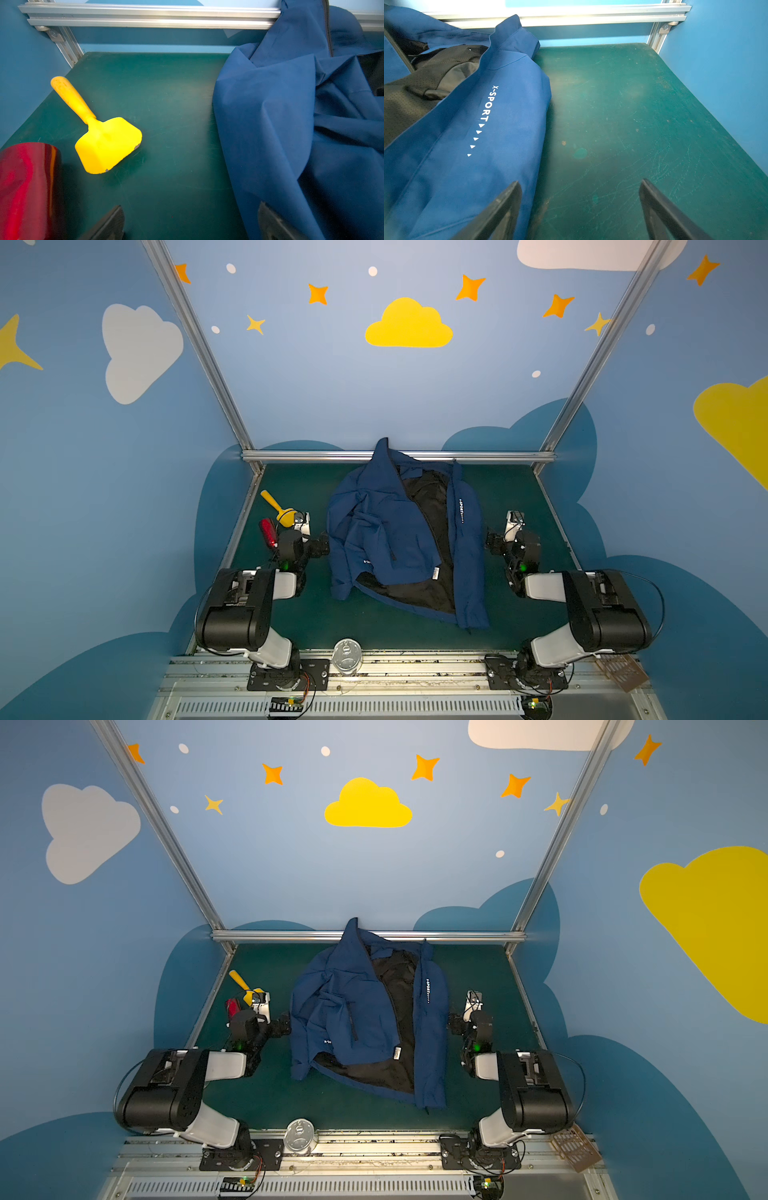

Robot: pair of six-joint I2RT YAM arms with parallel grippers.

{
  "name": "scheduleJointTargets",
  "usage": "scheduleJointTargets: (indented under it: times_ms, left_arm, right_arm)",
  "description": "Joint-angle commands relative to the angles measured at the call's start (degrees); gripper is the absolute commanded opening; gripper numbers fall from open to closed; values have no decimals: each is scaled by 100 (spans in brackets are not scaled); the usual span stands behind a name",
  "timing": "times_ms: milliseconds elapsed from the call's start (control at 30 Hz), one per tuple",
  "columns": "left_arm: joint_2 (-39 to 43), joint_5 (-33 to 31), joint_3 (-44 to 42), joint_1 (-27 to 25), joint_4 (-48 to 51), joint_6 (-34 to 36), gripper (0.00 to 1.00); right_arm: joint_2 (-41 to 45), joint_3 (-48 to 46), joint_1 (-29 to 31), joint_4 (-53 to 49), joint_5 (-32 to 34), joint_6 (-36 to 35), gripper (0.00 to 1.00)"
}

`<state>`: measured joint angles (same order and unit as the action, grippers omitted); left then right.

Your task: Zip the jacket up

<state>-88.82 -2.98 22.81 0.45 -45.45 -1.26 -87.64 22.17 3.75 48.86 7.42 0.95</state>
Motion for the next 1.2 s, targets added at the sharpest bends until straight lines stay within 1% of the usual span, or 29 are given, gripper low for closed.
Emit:
scheduleJointTargets:
  times_ms: [0,100,133,167,200,233,267,300,367,400,467,567,600,700,733,800,867,1000,1167]
  left_arm:
    - [86,-18,76,-21,54,82,99]
    - [118,-26,36,-27,11,100,99]
    - [146,-79,39,-35,-9,105,99]
    - [222,-248,47,-57,-3,81,99]
    - [356,-568,100,-111,50,95,99]
    - [573,-797,283,-186,553,93,99]
    - [880,-903,618,-228,1422,63,99]
    - [1093,-932,1018,-238,2308,-91,99]
    - [1323,-859,1625,-252,3403,-380,99]
    - [1408,-754,1892,-275,3877,-531,99]
    - [1511,-494,2251,-379,4508,-839,99]
    - [1709,-181,2447,-691,5005,-1345,99]
    - [1791,-158,2430,-837,5069,-1624,99]
    - [2043,207,2199,-1278,4899,-2445,99]
    - [2091,280,2124,-1430,4827,-2638,99]
    - [2190,308,2017,-1762,4803,-2954,99]
    - [2253,248,1954,-2033,4827,-3221,99]
    - [2321,82,1821,-2485,4775,-3609,99]
    - [2335,-18,1710,-2822,4756,-3850,99]
  right_arm:
    - [18,-11,-8,34,3,-43,88]
    - [50,-36,7,120,50,-66,88]
    - [148,-51,62,134,175,-91,88]
    - [418,-40,159,-53,327,-160,88]
    - [797,106,268,-623,440,-223,88]
    - [1136,342,365,-1453,526,-188,88]
    - [1458,708,429,-2450,603,17,88]
    - [1670,1050,464,-3319,585,242,88]
    - [1912,1569,567,-4525,639,691,88]
    - [1999,1837,619,-5105,550,940,88]
    - [2137,2195,694,-5886,76,1288,88]
    - [2140,2625,829,-6686,-1171,1597,86]
    - [2080,2780,905,-6983,-1630,1685,86]
    - [1847,3147,1148,-7624,-2851,1964,83]
    - [1790,3204,1241,-7755,-3143,2017,81]
    - [1701,3301,1491,-7970,-3508,2135,77]
    - [1682,3313,1712,-8040,-3681,2207,74]
    - [1546,3162,1957,-7927,-3796,2324,64]
    - [1233,3135,2118,-7928,-3901,2271,56]
